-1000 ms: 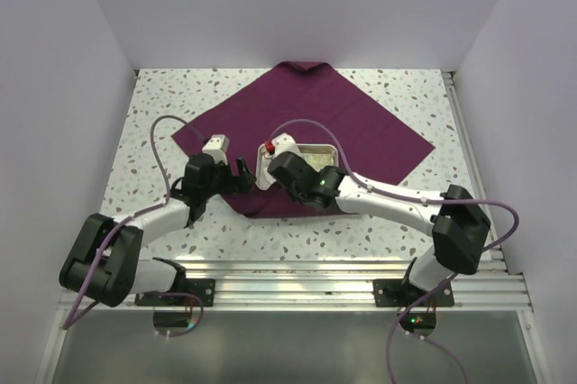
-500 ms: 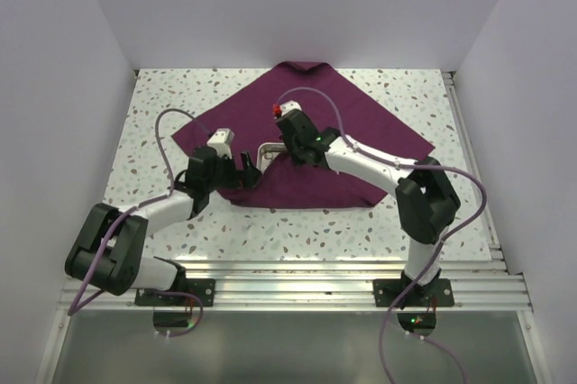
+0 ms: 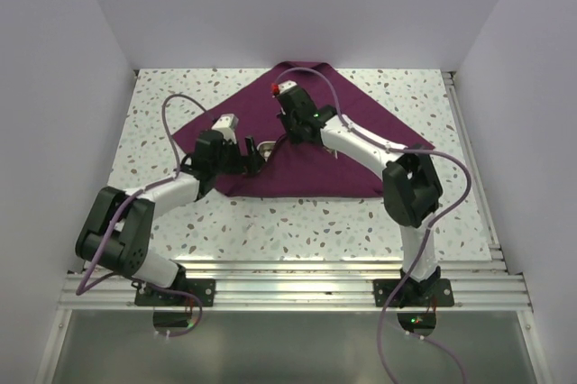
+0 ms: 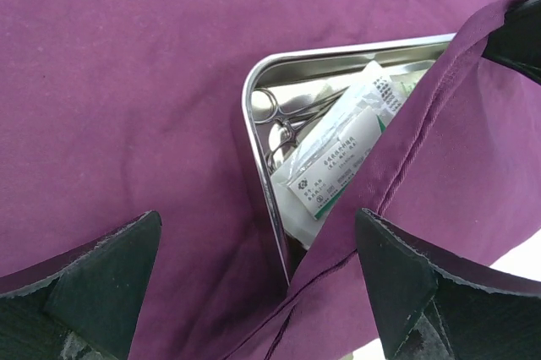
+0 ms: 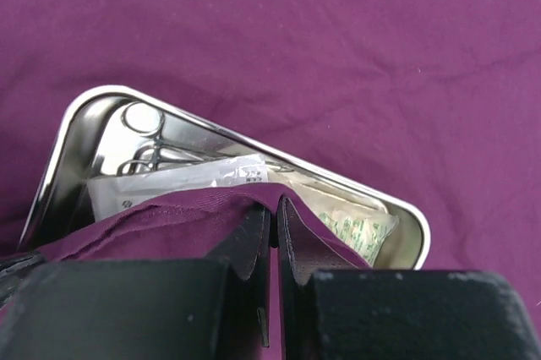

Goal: Prepare the surgical pack

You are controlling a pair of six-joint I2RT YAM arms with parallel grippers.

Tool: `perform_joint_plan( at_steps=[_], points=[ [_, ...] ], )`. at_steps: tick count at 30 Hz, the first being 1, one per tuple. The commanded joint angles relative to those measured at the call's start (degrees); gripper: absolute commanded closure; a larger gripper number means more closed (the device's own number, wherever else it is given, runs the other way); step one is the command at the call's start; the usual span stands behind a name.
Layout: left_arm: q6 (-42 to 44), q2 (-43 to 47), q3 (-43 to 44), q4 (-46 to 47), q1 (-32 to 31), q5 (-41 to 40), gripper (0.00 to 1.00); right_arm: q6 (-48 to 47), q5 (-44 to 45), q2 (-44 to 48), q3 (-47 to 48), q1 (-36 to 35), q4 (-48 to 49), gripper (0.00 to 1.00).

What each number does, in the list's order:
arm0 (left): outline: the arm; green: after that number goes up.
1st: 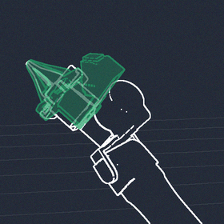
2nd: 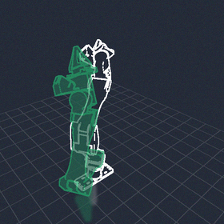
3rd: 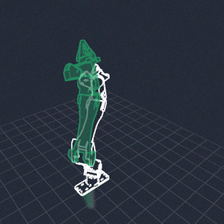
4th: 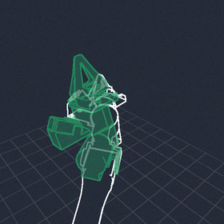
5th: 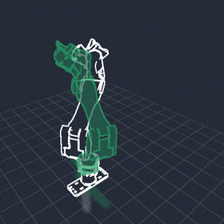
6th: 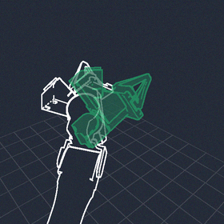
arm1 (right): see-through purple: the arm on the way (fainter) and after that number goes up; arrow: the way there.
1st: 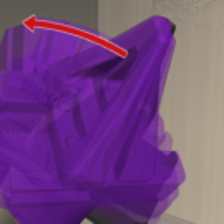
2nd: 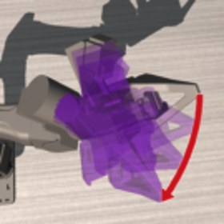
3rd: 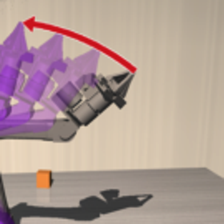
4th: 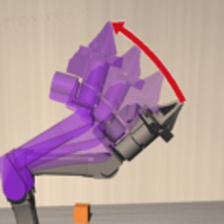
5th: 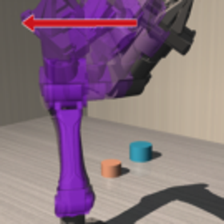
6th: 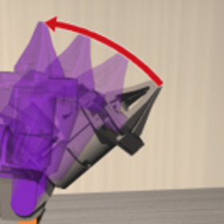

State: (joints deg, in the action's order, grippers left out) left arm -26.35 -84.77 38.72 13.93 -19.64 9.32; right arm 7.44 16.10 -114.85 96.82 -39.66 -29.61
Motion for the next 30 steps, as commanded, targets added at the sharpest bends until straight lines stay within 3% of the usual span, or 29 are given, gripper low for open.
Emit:
perform_joint_plan(
  at_steps=[1, 7, 15, 18, 25, 27, 30],
  points=[
    [-1.25, -1.27, 3.11, -1.63, -0.22, -1.32, 0.0, -2.17, -1.42, -1.78, 4.52, 1.25, -0.98, 1.0],
    [-2.66, -0.31, 4.52, -5.05, -0.14, -9.05, 0.0, -3.22, -2.12, -5.47, 10.49, 2.31, -2.3, 1.0],
    [-2.13, -0.83, 7.07, -6.73, -0.05, -10.82, 0.0, -3.75, -3.53, -10.21, 15.94, 3.88, -3.09, 1.0],
    [-2.13, -1.36, 7.86, -6.99, -0.05, -11.08, 0.0, -3.66, -3.44, -11.8, 17.44, 4.41, -2.56, 0.9],
    [-1.69, -2.41, 9.53, -7.6, 0.48, -11.17, 0.0, -2.26, -5.28, -14.88, 20.69, 6.7, -1.25, 0.82],
    [-1.6, -2.41, 9.53, -7.61, 0.48, -11.34, 0.0, -1.73, -5.99, -14.88, 20.78, 7.49, -0.37, 0.72],
    [-1.25, -2.68, 9.71, -7.26, 0.48, -10.64, 0.0, -0.5, -7.65, -15.14, 21.83, 8.63, -0.45, 0.67]
  ],
)
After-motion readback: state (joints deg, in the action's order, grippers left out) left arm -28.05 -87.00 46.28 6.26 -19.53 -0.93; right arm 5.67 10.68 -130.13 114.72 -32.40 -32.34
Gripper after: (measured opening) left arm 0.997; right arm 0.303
